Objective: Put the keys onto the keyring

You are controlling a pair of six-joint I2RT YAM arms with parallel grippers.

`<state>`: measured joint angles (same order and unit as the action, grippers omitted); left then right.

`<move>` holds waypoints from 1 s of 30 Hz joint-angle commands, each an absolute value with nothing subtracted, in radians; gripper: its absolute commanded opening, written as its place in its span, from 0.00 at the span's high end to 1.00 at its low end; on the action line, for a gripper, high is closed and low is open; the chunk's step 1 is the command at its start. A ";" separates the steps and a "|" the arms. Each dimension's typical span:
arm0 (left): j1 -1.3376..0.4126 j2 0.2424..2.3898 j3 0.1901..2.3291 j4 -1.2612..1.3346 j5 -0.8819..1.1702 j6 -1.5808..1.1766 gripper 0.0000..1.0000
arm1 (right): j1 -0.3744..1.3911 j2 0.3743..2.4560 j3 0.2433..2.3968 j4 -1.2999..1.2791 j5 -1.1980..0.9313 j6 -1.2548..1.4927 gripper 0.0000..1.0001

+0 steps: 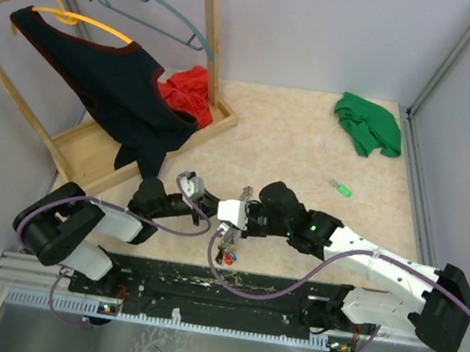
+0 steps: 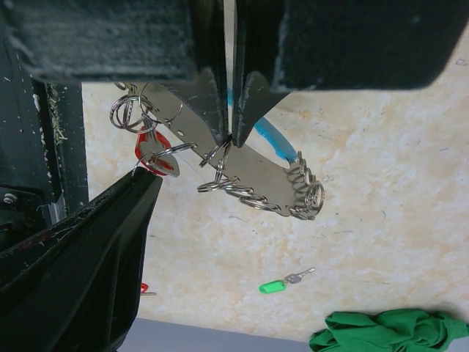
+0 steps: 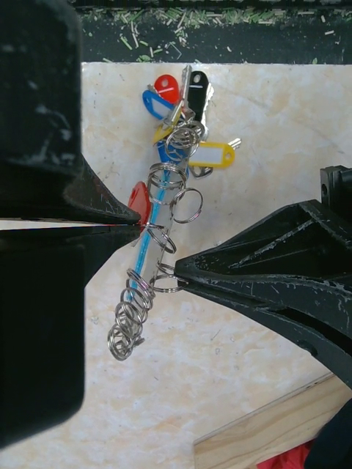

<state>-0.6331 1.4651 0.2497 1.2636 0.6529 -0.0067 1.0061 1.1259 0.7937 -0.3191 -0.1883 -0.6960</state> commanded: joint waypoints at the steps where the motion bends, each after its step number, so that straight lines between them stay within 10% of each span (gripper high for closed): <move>1: -0.630 1.474 0.251 1.327 0.672 0.017 0.98 | 1.016 1.091 0.803 -0.306 -0.253 -0.643 1.00; 7: -0.630 1.492 0.230 1.422 0.703 0.023 1.00 | 1.015 1.077 0.776 -0.287 -0.244 -0.606 1.00; 14: -0.630 1.511 0.206 1.490 0.737 0.050 1.00 | 1.016 1.006 0.776 -0.305 -0.187 -0.547 0.70; 30: -0.630 1.509 0.195 1.522 0.762 0.060 1.00 | 0.856 1.050 0.675 0.022 -0.257 -0.488 0.71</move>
<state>-0.6327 1.5112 0.1993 1.4456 0.7429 0.0505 0.8719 1.0233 0.6846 -0.1261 -0.1833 -0.5011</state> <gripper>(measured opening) 0.005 0.300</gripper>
